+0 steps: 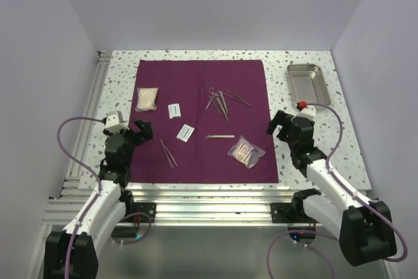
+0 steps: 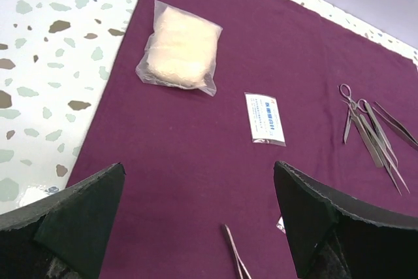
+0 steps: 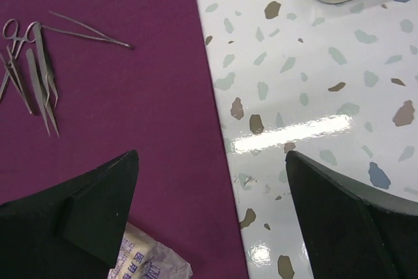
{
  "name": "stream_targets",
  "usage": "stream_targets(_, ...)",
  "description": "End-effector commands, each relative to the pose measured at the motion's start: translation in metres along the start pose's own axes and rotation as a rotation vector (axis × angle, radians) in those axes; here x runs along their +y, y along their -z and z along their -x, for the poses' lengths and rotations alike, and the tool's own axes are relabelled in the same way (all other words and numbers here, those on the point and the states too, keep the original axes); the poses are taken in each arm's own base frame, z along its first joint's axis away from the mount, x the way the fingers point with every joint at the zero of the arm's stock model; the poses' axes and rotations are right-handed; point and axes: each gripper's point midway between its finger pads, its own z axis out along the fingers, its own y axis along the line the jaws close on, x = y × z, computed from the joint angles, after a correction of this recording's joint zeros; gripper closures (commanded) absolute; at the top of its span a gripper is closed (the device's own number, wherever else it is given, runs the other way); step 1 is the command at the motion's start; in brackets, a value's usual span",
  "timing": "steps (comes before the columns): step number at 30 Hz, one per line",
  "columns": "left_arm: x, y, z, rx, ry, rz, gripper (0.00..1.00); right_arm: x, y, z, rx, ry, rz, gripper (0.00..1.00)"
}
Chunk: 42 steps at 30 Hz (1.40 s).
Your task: Prepare the surgical pack
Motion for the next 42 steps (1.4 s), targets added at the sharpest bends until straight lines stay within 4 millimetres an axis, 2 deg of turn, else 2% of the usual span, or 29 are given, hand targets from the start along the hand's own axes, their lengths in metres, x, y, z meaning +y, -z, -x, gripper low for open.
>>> stream_targets(1, 0.006, 0.001, 0.007, -0.035, 0.069, 0.046, 0.00, 0.028, -0.003, 0.018, -0.032, 0.038, 0.125, 0.01)
stream_targets(2, 0.006, 0.001, 0.006, -0.032, 0.070, 0.048, 0.00, 0.042, -0.002, 0.025, -0.027, 0.056, 0.185, 0.01)
stream_targets(3, 0.002, 0.000, 0.007, -0.030, 0.064, 0.030, 0.00, 0.048, -0.008, 0.021, 0.003, 0.104, 0.214, 0.02)
stream_targets(4, -0.012, 0.001, 0.012, -0.029, 0.039, -0.044, 0.00, 0.051, -0.012, 0.015, 0.050, 0.130, 0.219, 0.01)
stream_targets(5, -0.022, 0.002, 0.012, -0.030, 0.027, -0.101, 0.00, 0.068, -0.016, 0.036, 0.048, 0.144, 0.249, 0.02)
stream_targets(6, -0.033, 0.004, 0.012, -0.037, 0.015, -0.161, 0.00, 0.082, -0.029, 0.033, 0.134, 0.201, 0.277, 0.02)
stream_targets(7, -0.033, 0.003, 0.012, -0.035, 0.015, -0.161, 0.00, 0.086, -0.039, 0.036, 0.157, 0.224, 0.271, 0.04)
stream_targets(8, -0.036, 0.004, 0.010, -0.029, 0.009, -0.171, 0.00, 0.100, -0.041, 0.027, 0.224, 0.252, 0.334, 0.05)
stream_targets(11, -0.037, 0.002, 0.010, -0.015, 0.006, -0.156, 0.00, 0.129, -0.069, 0.010, 0.357, 0.393, 0.411, 0.11)
stream_targets(16, -0.039, 0.001, 0.007, -0.001, 0.011, -0.155, 0.00, 0.152, -0.106, 0.007, 0.419, 0.566, 0.407, 0.16)
stream_targets(21, -0.037, -0.001, -0.001, 0.030, 0.011, -0.146, 0.00, 0.154, -0.127, -0.006, 0.474, 0.683, 0.364, 0.25)
stream_targets(22, -0.037, -0.001, -0.001, 0.031, 0.013, -0.145, 0.00, 0.158, -0.132, -0.002, 0.464, 0.692, 0.364, 0.25)
stream_targets(23, -0.037, -0.001, -0.002, 0.035, 0.014, -0.145, 0.00, 0.157, -0.138, -0.012, 0.483, 0.705, 0.356, 0.25)
stream_targets(24, -0.037, -0.002, -0.003, 0.038, 0.014, -0.145, 0.00, 0.160, -0.141, -0.009, 0.477, 0.712, 0.349, 0.27)
stream_targets(26, -0.037, -0.002, -0.002, 0.038, 0.015, -0.144, 0.00, 0.156, -0.149, -0.018, 0.492, 0.741, 0.314, 0.27)
stream_targets(36, -0.036, -0.002, -0.004, 0.045, 0.011, -0.142, 0.00, 0.145, -0.176, -0.022, 0.493, 0.790, 0.204, 0.28)
stream_targets(39, -0.036, -0.002, -0.005, 0.049, 0.011, -0.143, 0.00, 0.143, -0.181, -0.021, 0.499, 0.792, 0.176, 0.34)
stream_targets(42, -0.037, -0.003, -0.007, 0.055, 0.010, -0.144, 0.00, 0.139, -0.186, -0.031, 0.537, 0.783, 0.157, 0.43)
